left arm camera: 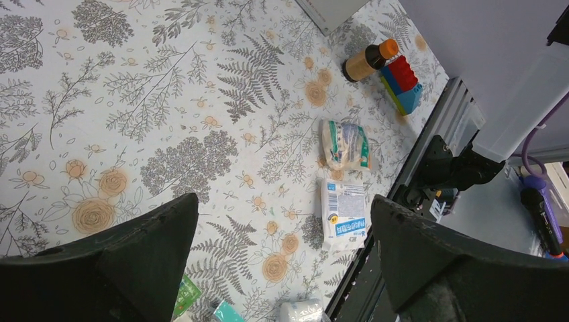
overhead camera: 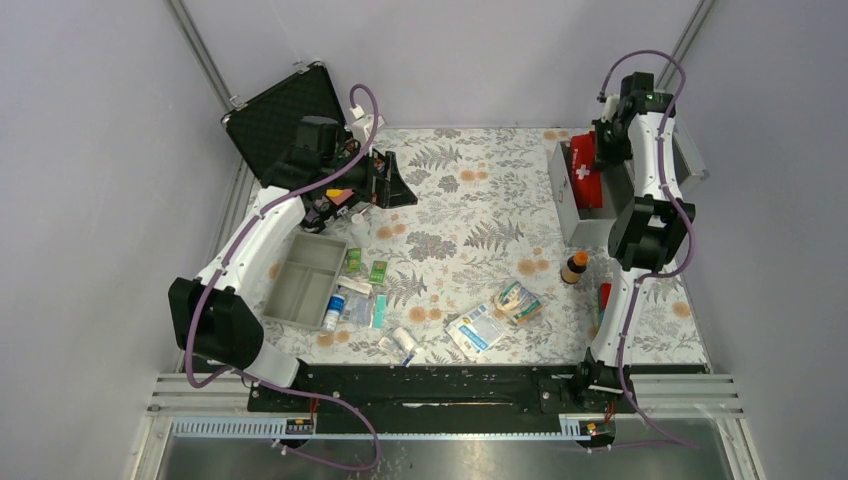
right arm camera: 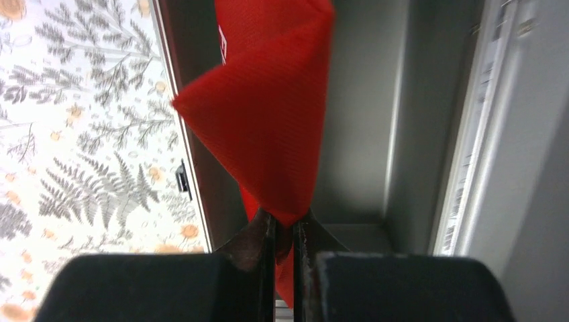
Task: Organize the medicine kit
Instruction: Place the medicine pouch inside the medicine box.
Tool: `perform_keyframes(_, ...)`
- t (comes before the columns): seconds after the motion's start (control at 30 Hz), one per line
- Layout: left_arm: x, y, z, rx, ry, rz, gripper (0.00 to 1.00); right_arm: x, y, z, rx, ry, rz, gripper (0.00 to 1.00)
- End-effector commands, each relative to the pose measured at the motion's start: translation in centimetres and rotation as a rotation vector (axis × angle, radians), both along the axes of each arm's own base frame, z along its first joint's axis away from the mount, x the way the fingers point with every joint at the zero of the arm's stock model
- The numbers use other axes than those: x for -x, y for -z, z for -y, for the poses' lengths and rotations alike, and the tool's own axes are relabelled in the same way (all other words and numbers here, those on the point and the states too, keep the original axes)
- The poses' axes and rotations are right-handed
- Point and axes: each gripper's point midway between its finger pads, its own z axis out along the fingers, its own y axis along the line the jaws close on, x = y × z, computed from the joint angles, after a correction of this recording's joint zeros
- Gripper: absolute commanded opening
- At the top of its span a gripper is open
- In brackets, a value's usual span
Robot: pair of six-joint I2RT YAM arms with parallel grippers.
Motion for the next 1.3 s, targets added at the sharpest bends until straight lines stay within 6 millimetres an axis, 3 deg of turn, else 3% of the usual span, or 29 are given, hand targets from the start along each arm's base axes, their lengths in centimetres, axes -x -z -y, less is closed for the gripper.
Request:
perform_keyframes(0.0, -0.4, -2.4, -0.5, -0.007, -0.016, 0.099, 0.99, 3.8, 0.8, -3.1, -0.138, -0.012, -0.139, 0.00)
perform_keyframes(0.17, -0.5, -1.8, -0.4, -0.007, -0.014, 0.084, 0.99, 5.2, 2.5, -3.0, -0.133, -0.040, -0.222, 0.00)
perform_keyframes(0.33, -0.6, -1.8, -0.4, -0.004, -0.012, 0.084, 0.99, 6.2, 2.7, -2.2, -0.086, -0.035, -0.249, 0.00)
perform_keyframes(0.4, -0.6, -1.7, -0.3, -0.004, -0.012, 0.081, 0.99, 5.7, 2.6, -2.0, -0.077, -0.038, -0.227, 0.04)
perform_keyframes(0.7, -0.5, -1.4, -0.3, -0.009, -0.008, 0.071, 0.99, 1.4, 3.2, -3.5, -0.190, -0.055, -0.129, 0.00)
perform_keyframes(0.77, -0.4, -1.2, -0.5, -0.018, -0.010, 0.072, 0.99, 0.7, 3.3, -3.5, -0.192, -0.063, -0.114, 0.12)
perform_keyframes(0.8, -0.4, -1.1, -0.6, -0.022, -0.011, 0.072, 0.99, 0.5, 3.3, -3.1, -0.170, -0.053, -0.109, 0.32)
perform_keyframes(0.83, -0.3, -1.1, -0.6, -0.026, -0.011, 0.075, 0.99, 0.4, 3.0, -2.7, -0.144, -0.045, -0.099, 0.45)
perform_keyframes(0.9, -0.5, -1.0, -0.9, -0.045, -0.024, 0.089, 0.99, 0.1, 1.6, -1.6, -0.080, -0.029, -0.061, 0.61)
perform_keyframes(0.93, -0.7, -1.0, -1.2, -0.058, -0.039, 0.100, 0.99, 0.1, 0.5, -0.7, -0.033, -0.011, -0.037, 0.62)
perform_keyframes(1.07, -2.8, -0.6, -2.9, -0.137, -0.184, 0.143, 0.99, 1.0, -6.9, 0.0, 0.025, 0.040, 0.126, 0.71)
perform_keyframes(1.17, -3.9, -0.6, -3.6, -0.168, -0.233, 0.150, 0.99, 3.2, -12.0, -0.5, 0.024, 0.050, 0.232, 0.73)
perform_keyframes(1.27, -4.4, -0.6, -3.3, -0.150, -0.245, 0.132, 0.99, 6.6, -15.1, -1.0, 0.037, 0.028, 0.281, 0.75)
